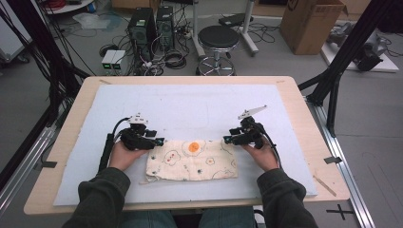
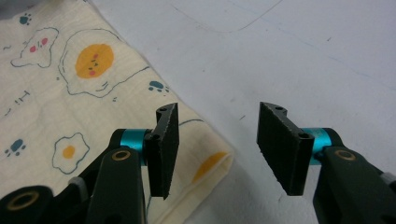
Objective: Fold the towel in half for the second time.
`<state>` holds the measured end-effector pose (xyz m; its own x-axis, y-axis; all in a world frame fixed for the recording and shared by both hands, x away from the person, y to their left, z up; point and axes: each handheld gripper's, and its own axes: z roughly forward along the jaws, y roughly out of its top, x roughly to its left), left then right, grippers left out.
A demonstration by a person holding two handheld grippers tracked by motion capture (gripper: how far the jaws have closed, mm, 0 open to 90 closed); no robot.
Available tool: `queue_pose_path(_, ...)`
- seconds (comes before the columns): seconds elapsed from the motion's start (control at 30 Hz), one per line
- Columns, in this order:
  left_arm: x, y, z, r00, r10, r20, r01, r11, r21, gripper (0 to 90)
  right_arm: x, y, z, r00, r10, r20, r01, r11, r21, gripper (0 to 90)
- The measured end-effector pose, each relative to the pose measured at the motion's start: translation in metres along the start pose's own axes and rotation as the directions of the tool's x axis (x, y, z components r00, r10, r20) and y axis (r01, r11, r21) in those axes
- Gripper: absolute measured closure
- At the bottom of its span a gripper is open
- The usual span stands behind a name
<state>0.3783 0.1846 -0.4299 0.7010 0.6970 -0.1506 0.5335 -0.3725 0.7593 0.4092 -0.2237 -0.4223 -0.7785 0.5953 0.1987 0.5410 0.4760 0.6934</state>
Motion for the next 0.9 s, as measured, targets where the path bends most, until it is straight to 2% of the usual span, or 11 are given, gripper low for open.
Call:
queue_pose_path(0.13, 0.001, -0.001, 0.003, 1.0, -0.005, -0.005, 0.005, 0.9999, 0.014, 47.1, -0.001, -0.001, 0.002, 0.9998, 0.011, -0.014, -0.011, 1.0, 0.02, 53.3)
queue_pose_path(0.23, 0.0, -0.001, 0.003, 1.0, 0.003, -0.005, -0.003, 0.9999, 0.016, 52.5, -0.002, -0.002, 0.004, 0.9998, 0.007, -0.016, -0.007, 0.999, 0.044, 56.3)
queue_pose_path(0.27, -0.001, -0.002, 0.004, 0.9999, 0.01, 0.002, -0.01, 0.9995, 0.03, 53.6, -0.002, -0.002, 0.005, 0.9998, 0.004, -0.02, -0.004, 0.999, 0.046, 58.4)
queue_pose_path(0.47, -0.003, -0.004, 0.007, 0.9993, 0.03, 0.021, -0.031, 0.9975, 0.063, 68.5, 0.002, -0.002, 0.012, 0.9993, -0.032, -0.019, 0.034, 0.994, 0.105, 72.7)
queue_pose_path(0.5, -0.003, -0.004, 0.008, 0.9991, 0.036, 0.021, -0.038, 0.9971, 0.066, 68.5, 0.002, -0.002, 0.012, 0.9993, -0.032, -0.019, 0.034, 0.994, 0.105, 72.7)
queue_pose_path(0.53, -0.004, -0.004, 0.008, 0.9985, 0.05, 0.023, -0.052, 0.9964, 0.067, 76.8, 0.003, -0.002, 0.012, 0.999, -0.037, -0.026, 0.039, 0.993, 0.112, 80.6)
queue_pose_path(0.6, -0.004, -0.004, 0.008, 0.9981, 0.059, 0.02, -0.06, 0.9957, 0.07, 82.3, 0.002, -0.001, 0.012, 0.9987, -0.034, -0.037, 0.038, 0.993, 0.112, 83.2)
queue_pose_path(0.7, -0.004, -0.003, 0.006, 0.9979, 0.063, 0.017, -0.064, 0.996, 0.062, 85.2, -0.001, -0.001, 0.012, 0.9986, -0.028, -0.044, 0.032, 0.993, 0.112, 84.5)
queue_pose_path(0.8, -0.003, -0.003, 0.004, 0.998, 0.062, 0.008, -0.063, 0.9968, 0.049, 85.7, 0.0, 0.0, 0.01, 0.999, -0.033, -0.031, 0.036, 0.994, 0.107, 85.0)
queue_pose_path(0.83, -0.002, -0.002, 0.002, 0.9985, 0.056, 0.001, -0.056, 0.9982, 0.025, 85.8, -0.001, 0.0, 0.009, 0.999, -0.036, -0.027, 0.039, 0.994, 0.104, 85.0)
queue_pose_path(0.9, 0.0, -0.001, 0.0, 0.9986, 0.051, -0.011, -0.051, 0.9987, 0.008, 85.9, -0.003, 0.001, 0.008, 0.9993, -0.027, -0.026, 0.029, 0.995, 0.095, 85.1)
